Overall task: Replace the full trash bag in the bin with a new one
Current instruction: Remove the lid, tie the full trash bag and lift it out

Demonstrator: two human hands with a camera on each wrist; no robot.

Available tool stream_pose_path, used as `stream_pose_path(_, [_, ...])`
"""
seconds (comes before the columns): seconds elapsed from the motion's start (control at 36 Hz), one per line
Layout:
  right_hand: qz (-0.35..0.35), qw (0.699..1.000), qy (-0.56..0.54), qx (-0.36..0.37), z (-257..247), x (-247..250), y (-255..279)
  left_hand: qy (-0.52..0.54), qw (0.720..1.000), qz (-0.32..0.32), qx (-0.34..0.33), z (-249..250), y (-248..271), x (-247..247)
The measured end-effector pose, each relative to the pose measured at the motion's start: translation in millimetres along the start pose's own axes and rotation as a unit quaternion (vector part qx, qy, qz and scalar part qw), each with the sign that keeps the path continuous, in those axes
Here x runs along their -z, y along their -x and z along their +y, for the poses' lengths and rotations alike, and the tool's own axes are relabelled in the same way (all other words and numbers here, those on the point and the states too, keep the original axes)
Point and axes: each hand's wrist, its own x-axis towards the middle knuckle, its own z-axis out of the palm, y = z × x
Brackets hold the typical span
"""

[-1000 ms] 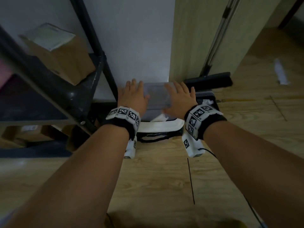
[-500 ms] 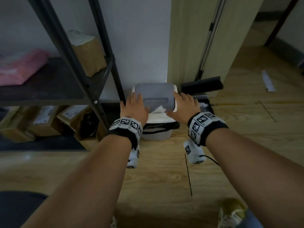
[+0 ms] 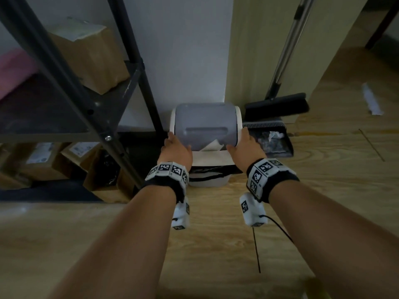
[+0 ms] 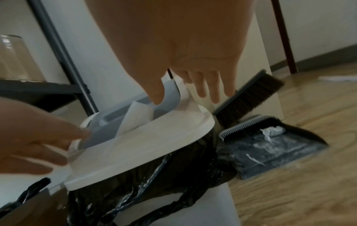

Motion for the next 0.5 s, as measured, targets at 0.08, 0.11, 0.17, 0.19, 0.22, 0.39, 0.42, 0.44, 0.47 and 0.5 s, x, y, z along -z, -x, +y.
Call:
stream_pose_path(0.08, [-0.008, 0.999, -0.038, -0.029, 1, -8, -5, 0.009, 1.000, 0.016, 0.021, -1, -6, -9])
stream_pose_path(0.11, [-0.007, 0.998, -0.046, -0.034, 1, -11, -5, 0.012, 0.999, 0.022, 0.025, -2, -7, -12])
stream_pose_path(0.17, [0.008, 0.998, -0.060, -0.035, 0, -15, -4, 0.023, 0.999, 0.030, 0.036, -3, -9, -15])
stream_pose_path(0.19, [0.018, 0.997, -0.069, -0.037, -1, -17, -3, 0.032, 0.998, 0.030, 0.045, -3, -11, -16])
stream_pose_path(0.22, [0.026, 0.996, -0.079, -0.040, -1, -18, -4, 0.043, 0.997, 0.028, 0.056, -3, -11, -16])
stream_pose_path(0.39, [-0.010, 0.979, -0.178, -0.103, 0, -20, -10, 0.168, 0.982, -0.001, 0.086, -10, -18, -17])
stream_pose_path(0.42, [-0.020, 0.975, -0.191, -0.111, 0, -19, -10, 0.191, 0.977, -0.008, 0.098, -12, -19, -16])
stream_pose_path(0.44, [-0.027, 0.973, -0.201, -0.114, 0, -18, -9, 0.208, 0.972, -0.015, 0.106, -12, -19, -15])
stream_pose_path(0.47, [-0.034, 0.971, -0.208, -0.114, 1, -16, -8, 0.220, 0.969, -0.020, 0.111, -12, -19, -14])
stream_pose_path(0.5, [-0.041, 0.970, -0.210, -0.112, 2, -15, -7, 0.227, 0.967, -0.023, 0.114, -13, -17, -14])
